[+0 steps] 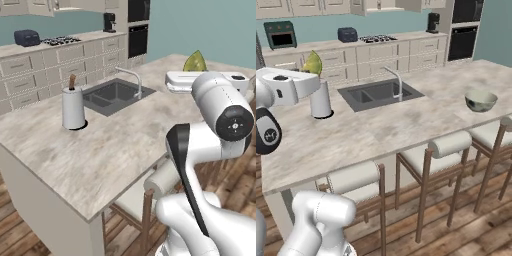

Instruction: There is a bowl on the dining counter. Grab a lemon wedge from the fridge and place it in the bowl. Then get the liquor bottle and glass cup from the cabinet and place them next to the bowl.

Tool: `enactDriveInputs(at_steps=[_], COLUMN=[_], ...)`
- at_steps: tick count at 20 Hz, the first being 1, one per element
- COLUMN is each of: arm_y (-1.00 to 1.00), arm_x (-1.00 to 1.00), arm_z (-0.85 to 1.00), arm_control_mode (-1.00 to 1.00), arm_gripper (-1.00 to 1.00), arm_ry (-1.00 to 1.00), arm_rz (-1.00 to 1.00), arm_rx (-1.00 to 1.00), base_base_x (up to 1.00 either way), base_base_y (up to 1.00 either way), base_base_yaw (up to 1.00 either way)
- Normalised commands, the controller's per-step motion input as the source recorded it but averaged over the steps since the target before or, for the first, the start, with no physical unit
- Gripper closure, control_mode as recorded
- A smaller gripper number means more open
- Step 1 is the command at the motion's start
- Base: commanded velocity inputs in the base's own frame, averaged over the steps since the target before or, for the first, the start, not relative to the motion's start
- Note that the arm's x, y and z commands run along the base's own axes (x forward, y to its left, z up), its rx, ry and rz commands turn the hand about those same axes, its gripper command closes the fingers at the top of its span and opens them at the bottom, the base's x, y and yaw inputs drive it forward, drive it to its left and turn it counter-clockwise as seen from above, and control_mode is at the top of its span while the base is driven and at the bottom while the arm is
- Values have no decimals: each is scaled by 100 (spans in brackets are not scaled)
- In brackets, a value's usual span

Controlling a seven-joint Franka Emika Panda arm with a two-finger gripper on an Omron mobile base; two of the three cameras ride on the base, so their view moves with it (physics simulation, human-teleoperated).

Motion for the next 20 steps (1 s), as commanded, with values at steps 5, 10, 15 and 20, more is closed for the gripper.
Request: enactDriveInputs(at_steps=[5,10,15,20], arm_y=[0,0,0,0], arm_x=[0,0,0,0], arm_z=[0,0,0,0], arm_control_mode=[100,100,100,100], arm_gripper=[100,100,100,100], arm_ry=[0,0,0,0], arm_rz=[0,0,0,0], arm_rx=[0,0,0,0], base_base_x=[37,-20,-52,-2], base_base_y=[-100,-100,-100,-95], base_base_yaw=[0,0,-1,0])
